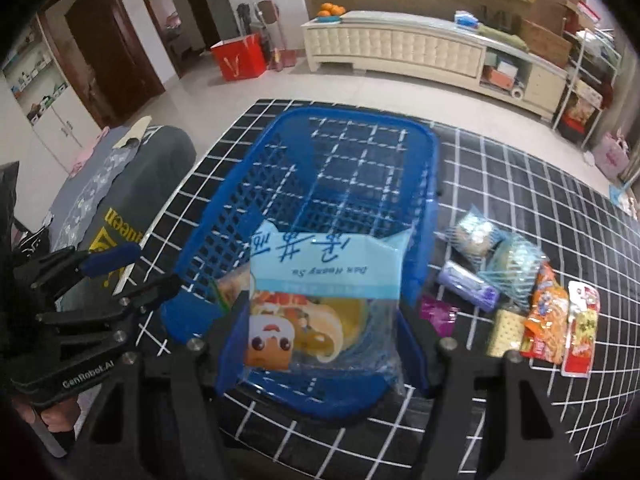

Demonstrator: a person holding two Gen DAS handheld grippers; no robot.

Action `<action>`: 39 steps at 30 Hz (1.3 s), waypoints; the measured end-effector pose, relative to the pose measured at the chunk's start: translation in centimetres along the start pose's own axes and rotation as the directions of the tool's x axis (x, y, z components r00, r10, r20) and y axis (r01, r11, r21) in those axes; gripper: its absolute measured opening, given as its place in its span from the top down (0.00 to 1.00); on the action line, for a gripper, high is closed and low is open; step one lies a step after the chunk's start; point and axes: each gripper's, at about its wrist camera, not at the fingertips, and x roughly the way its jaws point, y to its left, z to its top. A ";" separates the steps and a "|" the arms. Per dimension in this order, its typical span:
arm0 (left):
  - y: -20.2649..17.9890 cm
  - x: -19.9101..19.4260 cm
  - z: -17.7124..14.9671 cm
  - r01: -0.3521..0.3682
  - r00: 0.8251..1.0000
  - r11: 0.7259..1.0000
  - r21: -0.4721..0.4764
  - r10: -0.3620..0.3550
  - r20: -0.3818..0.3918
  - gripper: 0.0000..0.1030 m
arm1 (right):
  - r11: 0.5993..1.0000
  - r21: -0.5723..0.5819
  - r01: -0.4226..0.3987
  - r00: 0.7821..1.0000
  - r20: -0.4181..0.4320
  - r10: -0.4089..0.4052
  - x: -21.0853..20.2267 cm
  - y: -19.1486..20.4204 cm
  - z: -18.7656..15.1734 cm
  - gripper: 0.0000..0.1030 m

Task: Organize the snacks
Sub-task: 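Drop the cracker pack and bun bag into the blue basket with both tools, then grasp the small cracker pack with the left tool while the right tool grasps the red pouch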

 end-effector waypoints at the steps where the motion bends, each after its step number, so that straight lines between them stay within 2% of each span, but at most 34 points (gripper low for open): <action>1: 0.2 0.0 -0.1 0.000 1.000 1.000 -0.002 0.000 0.001 0.47 | 1.000 -0.013 0.003 1.000 -0.004 -0.003 0.2 0.4 0.0 0.32; 8: 0.8 0.4 -0.3 0.000 1.000 1.000 -0.022 -0.001 -0.014 0.47 | 0.999 -0.042 0.024 0.999 -0.040 -0.025 1.7 1.2 0.4 0.31; 14: 0.3 0.5 -0.5 0.002 1.000 1.000 -0.011 -0.002 -0.023 0.47 | 0.997 -0.050 0.052 0.996 -0.072 -0.055 2.3 1.0 0.1 0.23; 19: -0.3 0.1 -0.4 0.007 1.000 1.000 -0.006 -0.007 -0.021 0.47 | 0.995 -0.072 0.070 0.998 0.009 -0.070 0.2 1.4 -0.1 0.12; 25: -1.9 -1.2 -0.3 0.007 1.000 1.000 0.019 -0.007 -0.002 0.47 | 0.993 -0.072 0.090 0.995 0.051 -0.087 -2.5 0.6 -0.6 0.09; 31: -5.4 -2.6 0.3 0.014 1.000 0.997 0.076 -0.016 0.020 0.47 | 0.993 -0.010 0.114 0.989 0.098 -0.113 -6.2 -2.8 -1.9 0.09; 39: -12.8 -4.3 1.1 0.038 0.998 0.983 0.179 -0.047 0.044 0.47 | 0.980 0.118 0.162 0.974 0.137 -0.178 -11.0 -9.5 -5.0 0.09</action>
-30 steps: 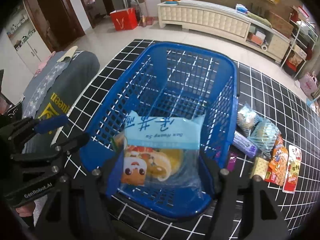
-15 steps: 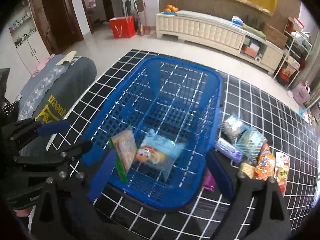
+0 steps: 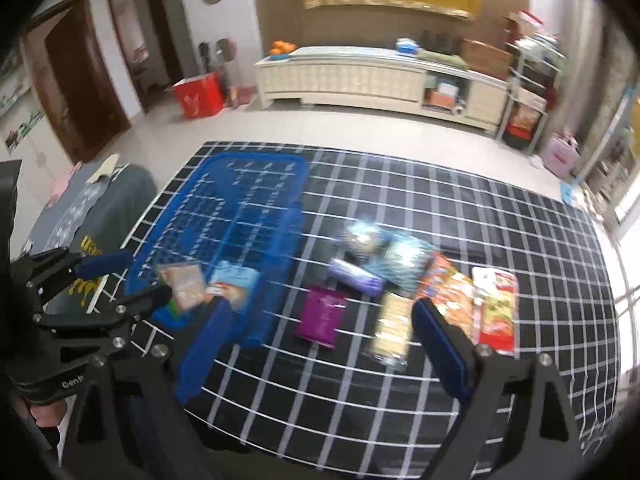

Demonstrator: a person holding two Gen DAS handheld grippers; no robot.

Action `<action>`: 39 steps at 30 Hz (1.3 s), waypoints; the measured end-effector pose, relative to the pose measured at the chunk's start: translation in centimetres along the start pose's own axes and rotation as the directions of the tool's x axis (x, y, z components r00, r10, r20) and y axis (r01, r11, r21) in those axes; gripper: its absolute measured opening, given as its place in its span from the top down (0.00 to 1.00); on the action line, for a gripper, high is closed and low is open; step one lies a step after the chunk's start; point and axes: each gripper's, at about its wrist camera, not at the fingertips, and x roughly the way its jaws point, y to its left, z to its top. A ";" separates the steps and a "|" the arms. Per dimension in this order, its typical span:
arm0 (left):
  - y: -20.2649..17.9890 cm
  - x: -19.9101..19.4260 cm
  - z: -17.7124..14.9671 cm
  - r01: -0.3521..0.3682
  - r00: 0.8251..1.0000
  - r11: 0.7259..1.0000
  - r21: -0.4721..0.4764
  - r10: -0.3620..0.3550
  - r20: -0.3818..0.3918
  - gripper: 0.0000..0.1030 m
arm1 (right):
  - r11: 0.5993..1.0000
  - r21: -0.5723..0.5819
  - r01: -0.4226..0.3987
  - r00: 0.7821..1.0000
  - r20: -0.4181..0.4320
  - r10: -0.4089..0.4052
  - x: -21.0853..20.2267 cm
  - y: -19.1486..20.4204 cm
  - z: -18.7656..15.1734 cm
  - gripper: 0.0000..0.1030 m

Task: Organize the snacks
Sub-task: 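Grasp the small cracker pack with the left tool while the right tool grasps the red pouch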

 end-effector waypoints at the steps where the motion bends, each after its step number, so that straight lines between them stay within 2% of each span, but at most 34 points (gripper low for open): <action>1: -1.2 0.0 0.3 0.006 1.000 1.000 0.016 -0.006 -0.001 0.47 | 1.000 0.013 0.008 1.000 0.000 -0.008 -0.3 -1.0 -0.3 0.09; 6: -6.5 0.6 1.4 0.029 1.000 0.996 0.088 -0.028 -0.010 0.47 | 0.996 0.083 0.034 0.999 -0.011 -0.033 -1.1 -5.9 -1.8 0.09; 8: -8.4 1.0 1.8 0.034 0.999 0.993 0.112 -0.033 -0.015 0.41 | 0.994 0.104 0.046 0.999 -0.017 -0.044 -1.3 -7.7 -2.5 0.09; 12: -11.7 2.2 2.0 0.057 0.998 0.988 0.143 -0.052 -0.037 0.41 | 0.986 0.154 0.060 0.998 -0.030 -0.056 -1.2 -10.8 -3.9 0.09; 18: -15.2 5.4 2.5 0.081 0.993 0.986 0.146 -0.066 -0.102 0.41 | 0.976 0.208 0.058 0.997 -0.070 -0.044 -0.1 -14.9 -6.0 0.09; 21: -16.3 7.4 2.3 0.112 0.983 0.987 0.118 -0.093 -0.158 0.41 | 0.970 0.235 0.056 0.995 -0.099 -0.034 1.3 -16.4 -6.9 0.09; 27: -17.9 11.8 1.8 0.124 0.964 0.989 0.085 -0.100 -0.246 0.41 | 0.967 0.248 0.051 0.990 -0.138 -0.017 3.6 -18.2 -8.1 0.09; 32: -18.5 15.0 1.8 0.120 0.954 0.990 0.072 -0.096 -0.283 0.41 | 0.964 0.261 0.051 0.984 -0.175 -0.004 5.9 -19.4 -8.7 0.09; 36: -18.5 17.9 1.8 0.124 0.937 0.991 0.045 -0.102 -0.333 0.41 | 0.959 0.279 0.056 0.980 -0.198 0.000 7.3 -20.3 -8.9 0.09; 39: -18.7 20.1 1.8 0.113 0.934 0.993 0.043 -0.092 -0.345 0.41 | 0.954 0.291 0.072 0.978 -0.210 -0.010 8.0 -20.9 -9.0 0.09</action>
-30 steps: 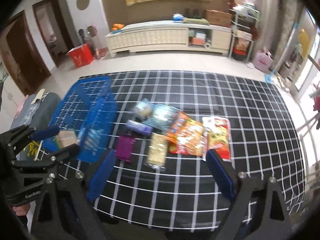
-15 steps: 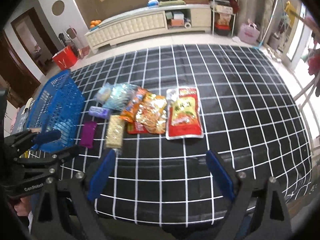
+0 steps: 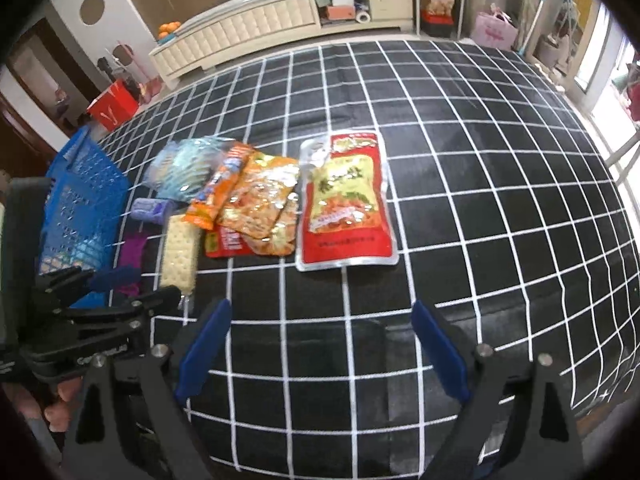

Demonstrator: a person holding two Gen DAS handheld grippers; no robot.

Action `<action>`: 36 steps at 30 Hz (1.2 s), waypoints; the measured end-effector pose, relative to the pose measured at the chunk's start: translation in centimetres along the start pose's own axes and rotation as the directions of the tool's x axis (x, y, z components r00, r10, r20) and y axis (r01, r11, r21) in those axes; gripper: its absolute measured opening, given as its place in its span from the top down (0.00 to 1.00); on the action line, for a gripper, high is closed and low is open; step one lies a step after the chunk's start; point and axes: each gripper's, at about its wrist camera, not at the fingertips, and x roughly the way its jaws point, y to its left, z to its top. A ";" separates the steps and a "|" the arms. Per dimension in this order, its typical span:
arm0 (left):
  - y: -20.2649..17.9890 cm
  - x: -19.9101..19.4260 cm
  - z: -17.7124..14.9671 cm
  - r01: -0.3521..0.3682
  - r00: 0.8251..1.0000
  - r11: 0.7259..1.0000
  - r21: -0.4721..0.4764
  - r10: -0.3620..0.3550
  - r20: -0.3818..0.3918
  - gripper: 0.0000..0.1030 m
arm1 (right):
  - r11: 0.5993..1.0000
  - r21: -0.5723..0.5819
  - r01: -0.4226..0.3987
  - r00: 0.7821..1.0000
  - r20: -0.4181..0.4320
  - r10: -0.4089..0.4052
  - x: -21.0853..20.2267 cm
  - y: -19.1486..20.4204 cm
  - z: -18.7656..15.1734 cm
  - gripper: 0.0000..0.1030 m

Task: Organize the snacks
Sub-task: 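Grasp the small cracker pack with the left tool while the right tool grasps the red pouch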

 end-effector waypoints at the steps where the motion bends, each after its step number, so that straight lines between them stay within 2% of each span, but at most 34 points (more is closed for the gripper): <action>1: 0.0 0.7 0.3 -0.009 1.000 1.000 -0.001 0.009 -0.002 0.41 | 1.000 0.003 0.001 1.000 -0.003 -0.001 0.2 -0.1 0.1 0.09; 12: 0.6 3.2 2.2 -0.035 0.999 0.999 0.000 0.035 0.006 0.41 | 0.999 0.015 0.031 0.999 -0.026 -0.031 1.6 -0.8 0.7 0.09; 13: 0.7 3.2 2.3 -0.031 0.999 1.000 -0.007 0.031 0.013 0.43 | 0.999 0.015 0.039 0.999 -0.026 -0.038 1.6 -1.0 0.9 0.09; 14: 0.9 3.0 2.2 -0.011 1.000 1.000 -0.015 0.012 0.028 0.54 | 0.999 0.016 0.042 0.999 -0.026 -0.041 1.6 -1.0 1.0 0.09; 16: 1.5 3.1 2.1 0.007 0.999 1.000 -0.010 -0.007 0.038 0.58 | 0.999 0.020 0.048 0.999 -0.024 -0.047 1.8 -1.2 1.4 0.09; 20: 2.1 3.0 1.4 0.008 0.999 1.000 -0.011 -0.007 0.046 0.59 | 0.997 0.000 0.079 0.997 -0.006 -0.079 2.7 -1.0 2.4 0.09; 24: 3.0 1.8 0.3 0.023 0.997 0.999 -0.035 -0.020 0.078 0.59 | 0.998 0.019 0.057 0.998 -0.007 -0.057 4.2 -1.2 3.7 0.09; 29: 4.1 -0.7 -0.1 0.006 0.989 0.998 -0.063 0.003 0.146 0.59 | 0.996 0.006 0.085 0.996 -0.016 -0.085 5.9 -0.7 5.7 0.09; 36: 3.8 -3.8 0.7 -0.010 0.974 0.999 -0.047 0.020 0.224 0.59 | 0.993 -0.025 0.118 0.992 -0.043 -0.119 8.3 0.0 7.4 0.09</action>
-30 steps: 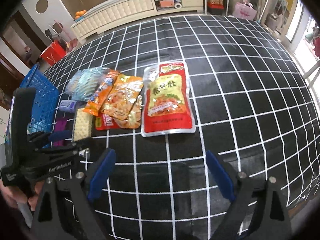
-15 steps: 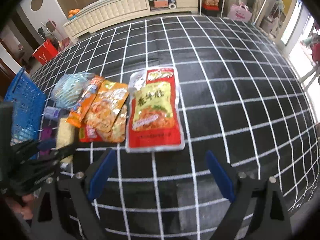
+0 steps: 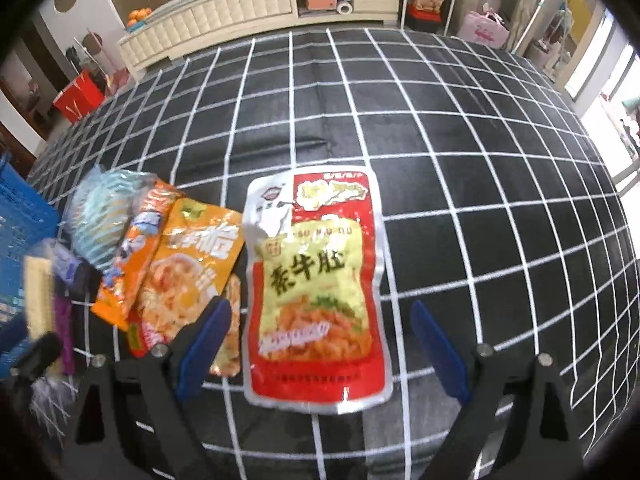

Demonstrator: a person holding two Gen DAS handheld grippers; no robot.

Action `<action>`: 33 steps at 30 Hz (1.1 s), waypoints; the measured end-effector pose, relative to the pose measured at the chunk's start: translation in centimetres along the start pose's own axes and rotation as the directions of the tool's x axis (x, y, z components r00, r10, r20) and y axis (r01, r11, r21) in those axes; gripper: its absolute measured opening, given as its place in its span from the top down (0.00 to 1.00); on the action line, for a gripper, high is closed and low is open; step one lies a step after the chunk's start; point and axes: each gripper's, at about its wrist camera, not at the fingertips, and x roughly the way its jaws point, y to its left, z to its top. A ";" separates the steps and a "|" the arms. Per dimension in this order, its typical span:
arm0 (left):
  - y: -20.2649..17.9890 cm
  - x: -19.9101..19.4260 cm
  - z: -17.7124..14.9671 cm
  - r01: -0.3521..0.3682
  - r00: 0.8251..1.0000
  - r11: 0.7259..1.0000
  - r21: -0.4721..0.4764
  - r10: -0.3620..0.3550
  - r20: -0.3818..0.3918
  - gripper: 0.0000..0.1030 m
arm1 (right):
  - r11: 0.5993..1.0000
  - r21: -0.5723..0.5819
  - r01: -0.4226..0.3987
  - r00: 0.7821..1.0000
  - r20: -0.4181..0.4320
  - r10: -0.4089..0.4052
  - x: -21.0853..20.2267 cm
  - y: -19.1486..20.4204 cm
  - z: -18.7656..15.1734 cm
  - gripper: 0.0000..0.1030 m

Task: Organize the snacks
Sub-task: 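Grasp the small cracker pack with the left tool while the right tool grasps the red pouch, then carry the cracker pack over the basket with the left tool and release it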

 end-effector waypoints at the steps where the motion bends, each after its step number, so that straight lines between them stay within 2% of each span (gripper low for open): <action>1: 0.1 0.0 0.2 0.004 1.000 1.000 -0.003 -0.004 0.003 0.59 | 1.000 0.001 -0.003 1.000 0.000 0.003 0.3 0.0 0.1 0.09; 5: 0.2 1.1 1.0 0.010 1.000 1.000 -0.005 -0.010 -0.005 0.59 | 0.998 -0.045 0.044 0.999 0.014 -0.043 1.1 0.4 0.3 0.09; 11: 0.4 1.8 1.1 0.015 1.000 1.000 0.000 -0.015 -0.007 0.59 | 0.995 -0.083 0.054 0.998 0.036 -0.051 1.2 0.6 0.4 0.11; 13: 0.1 2.1 1.0 0.021 1.000 1.000 -0.001 -0.021 -0.010 0.59 | 0.990 -0.133 0.043 0.998 0.056 -0.036 0.7 1.6 0.1 0.33; 14: 0.0 2.2 0.9 0.024 1.000 1.000 0.002 -0.024 -0.012 0.59 | 0.988 -0.146 0.044 0.997 0.061 -0.036 0.6 2.3 -0.2 0.39; 15: -0.1 2.2 0.8 0.024 1.000 1.000 0.002 -0.024 -0.010 0.59 | 0.986 -0.162 0.046 0.997 0.067 -0.036 0.5 3.0 -0.4 0.52; 16: -0.1 2.2 0.6 0.024 1.000 1.000 -0.001 -0.024 -0.009 0.59 | 0.985 -0.161 0.056 0.997 0.069 -0.045 0.4 3.5 -0.5 0.56; 21: 0.2 1.2 0.0 0.031 0.999 1.000 0.003 -0.031 -0.007 0.59 | 0.997 -0.079 -0.002 0.998 0.058 0.006 -0.3 2.3 -0.8 0.59; 24: 0.2 -0.1 -0.2 0.030 0.999 0.999 0.013 -0.031 0.014 0.59 | 0.997 -0.067 -0.028 0.998 0.062 0.032 -1.7 1.8 -1.3 0.60; 27: 0.3 -1.8 -0.5 0.040 0.999 0.999 0.012 -0.041 0.036 0.59 | 0.997 -0.065 -0.040 0.995 0.092 0.046 -4.6 2.6 -2.2 0.60; 30: 0.5 -4.0 -1.1 0.058 0.996 0.998 0.019 -0.059 0.062 0.59 | 0.994 -0.056 -0.091 0.988 0.117 0.097 -7.3 3.6 -2.8 0.60; 33: 1.1 -6.3 -1.7 0.060 0.993 0.998 0.015 -0.062 0.098 0.59 | 0.992 -0.087 -0.094 0.981 0.160 0.108 -10.3 5.1 -3.7 0.60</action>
